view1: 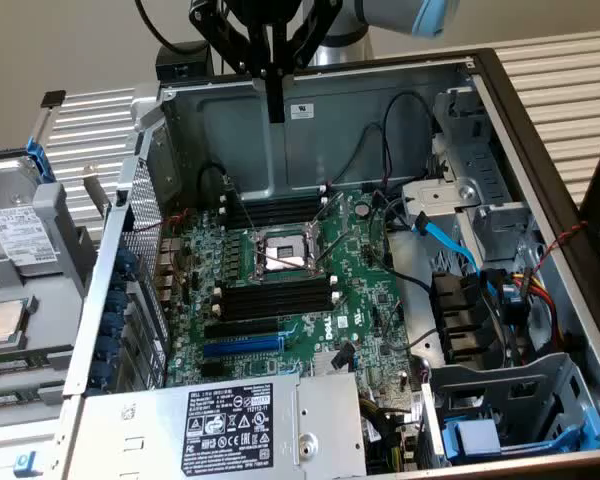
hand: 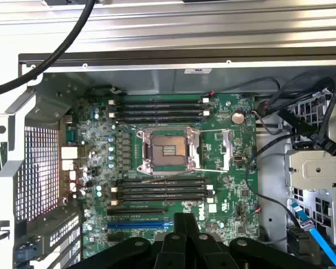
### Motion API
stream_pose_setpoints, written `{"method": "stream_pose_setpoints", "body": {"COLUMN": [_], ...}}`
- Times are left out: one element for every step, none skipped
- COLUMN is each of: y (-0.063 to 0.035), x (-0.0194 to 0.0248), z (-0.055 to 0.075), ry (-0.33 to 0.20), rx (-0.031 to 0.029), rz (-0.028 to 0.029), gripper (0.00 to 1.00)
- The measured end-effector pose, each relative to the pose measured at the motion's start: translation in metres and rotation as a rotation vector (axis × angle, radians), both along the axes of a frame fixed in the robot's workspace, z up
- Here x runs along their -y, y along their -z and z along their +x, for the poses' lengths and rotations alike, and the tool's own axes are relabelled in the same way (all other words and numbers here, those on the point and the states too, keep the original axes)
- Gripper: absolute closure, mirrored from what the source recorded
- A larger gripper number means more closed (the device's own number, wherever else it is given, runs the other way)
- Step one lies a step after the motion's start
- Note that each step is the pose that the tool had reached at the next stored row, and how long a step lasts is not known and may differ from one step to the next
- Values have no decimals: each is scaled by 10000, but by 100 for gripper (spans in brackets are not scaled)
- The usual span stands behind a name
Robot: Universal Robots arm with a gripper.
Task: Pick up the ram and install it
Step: 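Reach for the ram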
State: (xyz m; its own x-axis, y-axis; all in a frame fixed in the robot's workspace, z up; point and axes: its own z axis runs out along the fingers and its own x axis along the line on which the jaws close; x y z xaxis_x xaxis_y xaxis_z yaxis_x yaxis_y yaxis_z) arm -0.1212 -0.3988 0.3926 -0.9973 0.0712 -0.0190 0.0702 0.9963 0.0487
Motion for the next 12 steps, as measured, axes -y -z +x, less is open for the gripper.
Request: {"method": "stream_pose_setpoints", "body": {"y": [0,0,0,0,0,0,0,0,0,0,0,0], "x": [0,0,0,0,0,0,0,0,0,0,0,0], "z": [0,0,0,0,0,0,0,0,0,0,0,0], "ry": [0,0,0,0,0,0,0,0,0,0,0,0], "rx": [0,0,0,0,0,0,1,0,1,0,0,0], "rz": [0,0,0,0,1,0,1,0,1,0,1,0], "gripper": [89,89,89,89,89,89,89,89,89,89,89,89]}}
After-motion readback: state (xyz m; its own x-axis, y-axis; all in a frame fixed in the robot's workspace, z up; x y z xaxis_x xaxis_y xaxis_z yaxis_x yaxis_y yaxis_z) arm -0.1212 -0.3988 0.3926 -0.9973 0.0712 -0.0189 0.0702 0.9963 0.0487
